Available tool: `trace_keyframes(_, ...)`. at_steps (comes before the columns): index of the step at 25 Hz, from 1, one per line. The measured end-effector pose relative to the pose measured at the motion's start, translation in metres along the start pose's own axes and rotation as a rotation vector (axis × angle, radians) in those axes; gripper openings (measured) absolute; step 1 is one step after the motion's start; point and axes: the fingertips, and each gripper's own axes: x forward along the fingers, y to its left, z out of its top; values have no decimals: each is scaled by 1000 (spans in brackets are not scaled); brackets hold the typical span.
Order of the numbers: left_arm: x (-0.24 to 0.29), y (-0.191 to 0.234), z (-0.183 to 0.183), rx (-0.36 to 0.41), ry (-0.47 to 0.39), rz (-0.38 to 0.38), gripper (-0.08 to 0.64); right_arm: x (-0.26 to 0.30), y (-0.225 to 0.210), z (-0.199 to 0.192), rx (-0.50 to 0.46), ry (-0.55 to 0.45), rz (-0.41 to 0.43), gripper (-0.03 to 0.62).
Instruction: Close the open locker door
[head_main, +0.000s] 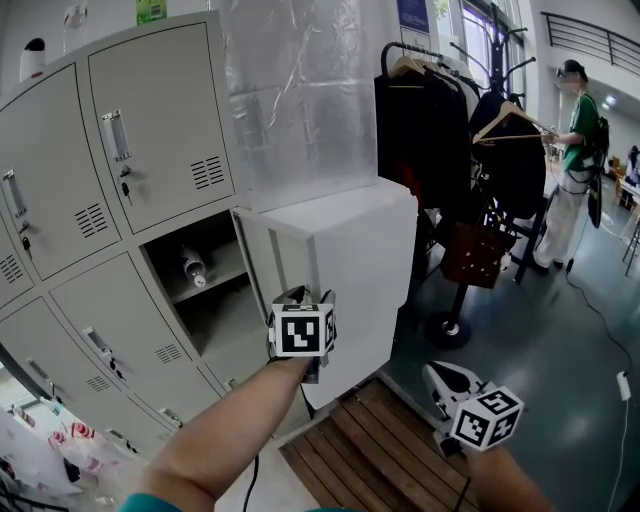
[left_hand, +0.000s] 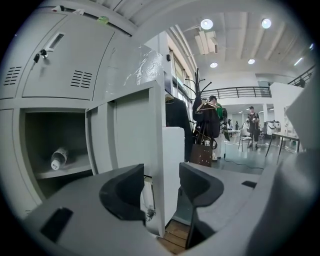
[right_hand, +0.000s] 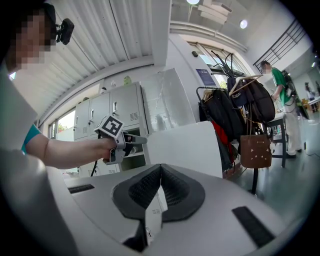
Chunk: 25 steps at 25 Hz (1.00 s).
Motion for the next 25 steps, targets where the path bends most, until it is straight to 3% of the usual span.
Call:
trace_keyframes(3, 0, 2, -1, 10, 10, 15, 207, -1, 1, -1, 5, -3, 0, -2)
trace_keyframes(7, 1, 9, -3, 13, 18, 35, 84, 0, 4, -3, 4, -2, 5, -2)
trace_keyframes(15, 4, 8, -6, 42, 11, 11, 67, 6, 14, 0, 2, -3, 20, -2)
trace_keyframes(25, -27, 22, -15, 48, -1, 8, 67, 21, 32, 0, -9, 7, 50, -2)
